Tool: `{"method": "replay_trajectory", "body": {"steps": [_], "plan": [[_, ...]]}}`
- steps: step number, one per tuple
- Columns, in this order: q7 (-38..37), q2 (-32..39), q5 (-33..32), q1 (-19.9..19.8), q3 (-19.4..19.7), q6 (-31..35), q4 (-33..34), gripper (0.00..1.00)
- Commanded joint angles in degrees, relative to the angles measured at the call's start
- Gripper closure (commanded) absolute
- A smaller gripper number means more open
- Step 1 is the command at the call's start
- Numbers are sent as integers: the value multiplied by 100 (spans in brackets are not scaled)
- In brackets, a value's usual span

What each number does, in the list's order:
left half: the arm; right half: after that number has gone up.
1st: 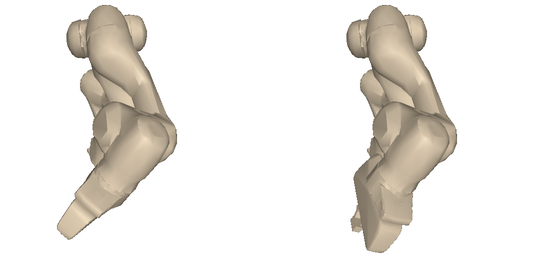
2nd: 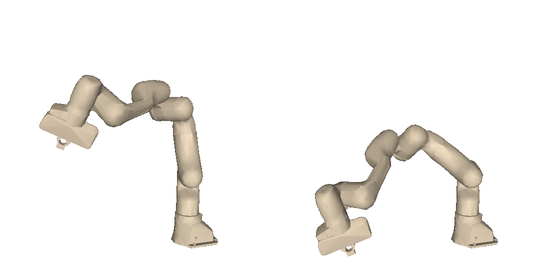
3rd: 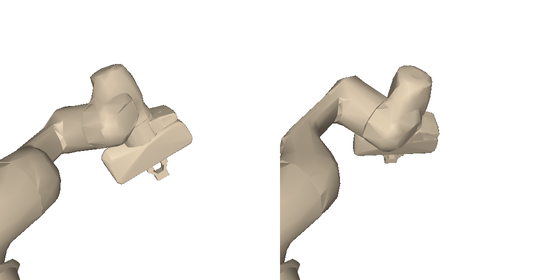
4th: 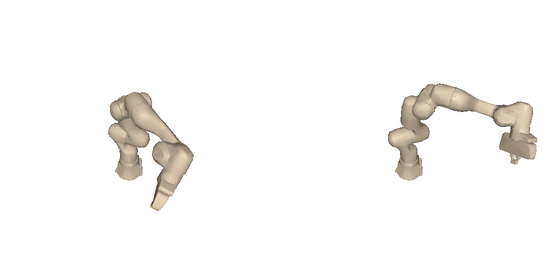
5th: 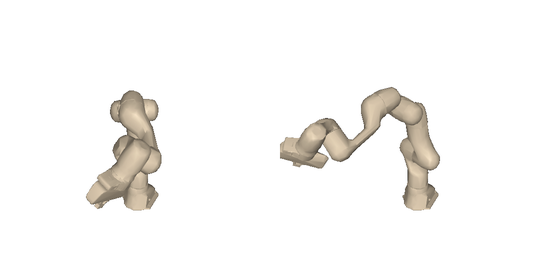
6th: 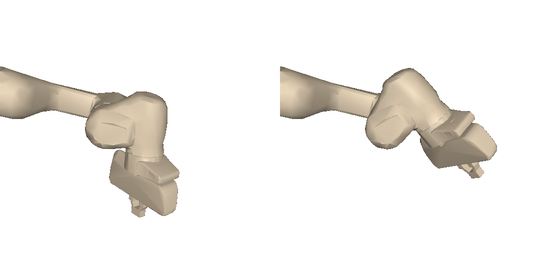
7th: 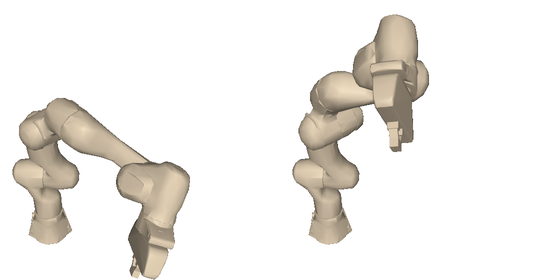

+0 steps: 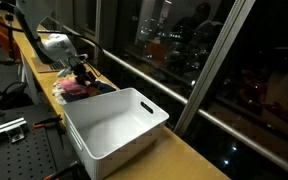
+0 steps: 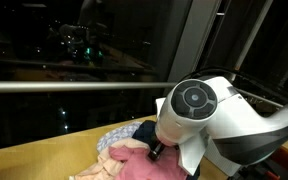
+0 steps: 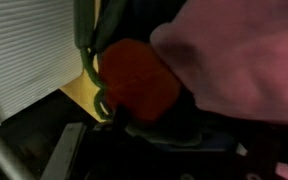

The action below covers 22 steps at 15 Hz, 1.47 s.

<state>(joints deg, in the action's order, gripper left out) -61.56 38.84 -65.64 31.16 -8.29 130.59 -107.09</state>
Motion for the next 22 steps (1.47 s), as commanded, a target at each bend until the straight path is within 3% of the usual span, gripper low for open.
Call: {"method": "replay_trajectory", "body": {"steps": [1,2,3,4,14,22], "plan": [[-202,641,-169,-202,-99,524,430,0],[-200,745,-136,-205,-103,581,513,0],[-221,842,-128,-183,-101,627,579,9],[-218,916,-95,-158,-110,623,657,28],[-627,803,167,311,-367,200,636,99],[-886,525,524,661,-476,-336,478,98]]}}
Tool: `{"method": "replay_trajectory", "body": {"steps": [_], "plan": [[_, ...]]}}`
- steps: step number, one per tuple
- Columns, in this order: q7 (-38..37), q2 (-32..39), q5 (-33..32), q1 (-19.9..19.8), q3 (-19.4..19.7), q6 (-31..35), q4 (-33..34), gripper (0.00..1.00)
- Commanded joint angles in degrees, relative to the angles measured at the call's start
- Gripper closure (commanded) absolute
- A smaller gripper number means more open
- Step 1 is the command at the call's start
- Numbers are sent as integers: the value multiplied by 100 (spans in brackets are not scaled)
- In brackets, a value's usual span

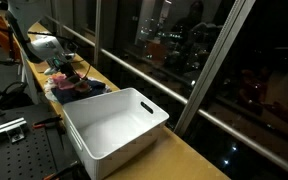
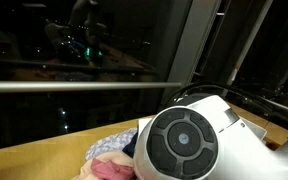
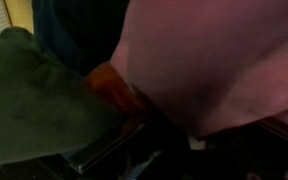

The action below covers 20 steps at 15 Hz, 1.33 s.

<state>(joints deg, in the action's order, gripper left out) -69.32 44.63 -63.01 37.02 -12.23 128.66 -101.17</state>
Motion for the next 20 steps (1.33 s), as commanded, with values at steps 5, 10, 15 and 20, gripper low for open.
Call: {"method": "replay_trajectory", "body": {"steps": [5,10,15,20], "plan": [[130,-535,677,105,-59,-680,-296,98],[767,-1406,1051,-74,-40,-1589,-390,98],[1146,-2340,1245,-236,-124,-2510,-622,98],[1089,-3440,1590,-282,-388,-3456,-1145,98]]}}
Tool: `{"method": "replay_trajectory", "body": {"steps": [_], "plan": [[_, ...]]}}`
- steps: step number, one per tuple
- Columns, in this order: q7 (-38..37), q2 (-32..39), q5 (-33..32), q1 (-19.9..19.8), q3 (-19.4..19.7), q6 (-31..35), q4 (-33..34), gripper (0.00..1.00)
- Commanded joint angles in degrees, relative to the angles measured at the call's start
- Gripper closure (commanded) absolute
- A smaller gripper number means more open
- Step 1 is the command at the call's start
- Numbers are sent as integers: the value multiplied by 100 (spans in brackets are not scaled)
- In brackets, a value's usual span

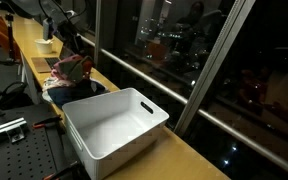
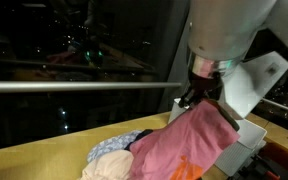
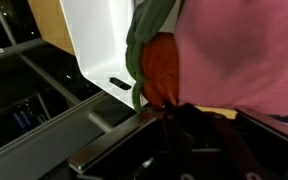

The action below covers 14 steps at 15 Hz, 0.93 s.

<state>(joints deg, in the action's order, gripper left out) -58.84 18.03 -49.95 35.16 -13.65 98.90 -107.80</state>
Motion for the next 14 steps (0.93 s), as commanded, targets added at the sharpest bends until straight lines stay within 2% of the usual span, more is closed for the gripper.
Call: {"method": "replay_trajectory", "body": {"steps": [1,4,7,9,14], "plan": [[67,-1004,365,-107,-318,-683,-568,98],[222,-1501,560,-164,-533,-1191,-587,98],[539,-1645,557,-379,-562,-1175,-419,98],[869,-1710,534,-664,-461,-954,-354,98],[1776,-1718,522,-1696,-17,-231,-281,98]]}}
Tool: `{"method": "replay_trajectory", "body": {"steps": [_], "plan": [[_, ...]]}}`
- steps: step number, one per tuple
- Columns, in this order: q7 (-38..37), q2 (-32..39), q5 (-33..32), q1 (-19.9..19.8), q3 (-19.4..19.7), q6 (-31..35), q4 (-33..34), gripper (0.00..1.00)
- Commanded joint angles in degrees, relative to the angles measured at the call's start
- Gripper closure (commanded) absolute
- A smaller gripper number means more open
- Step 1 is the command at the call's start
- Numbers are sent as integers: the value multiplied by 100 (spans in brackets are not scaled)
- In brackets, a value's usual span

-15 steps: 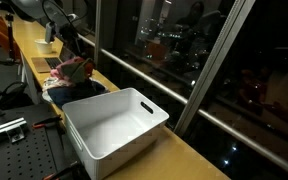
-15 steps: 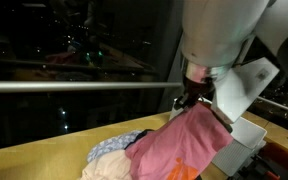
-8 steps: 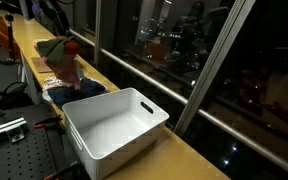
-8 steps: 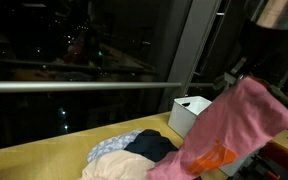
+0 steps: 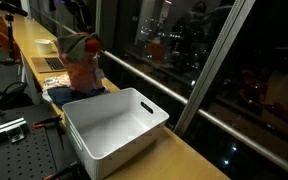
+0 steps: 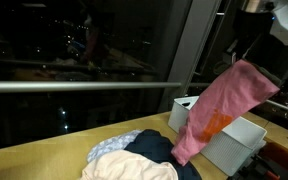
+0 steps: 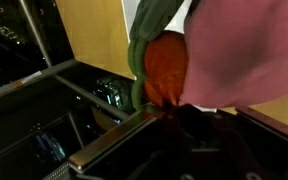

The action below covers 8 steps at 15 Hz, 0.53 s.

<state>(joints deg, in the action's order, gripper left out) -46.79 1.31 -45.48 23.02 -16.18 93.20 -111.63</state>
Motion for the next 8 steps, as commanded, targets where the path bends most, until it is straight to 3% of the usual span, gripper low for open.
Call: {"method": "replay_trajectory", "body": {"steps": [1,4,8], "plan": [[782,-74,102,-677,358,453,117,98],[1217,-270,200,-1041,561,468,167,98],[1497,-486,168,-1243,612,222,297,98]]}}
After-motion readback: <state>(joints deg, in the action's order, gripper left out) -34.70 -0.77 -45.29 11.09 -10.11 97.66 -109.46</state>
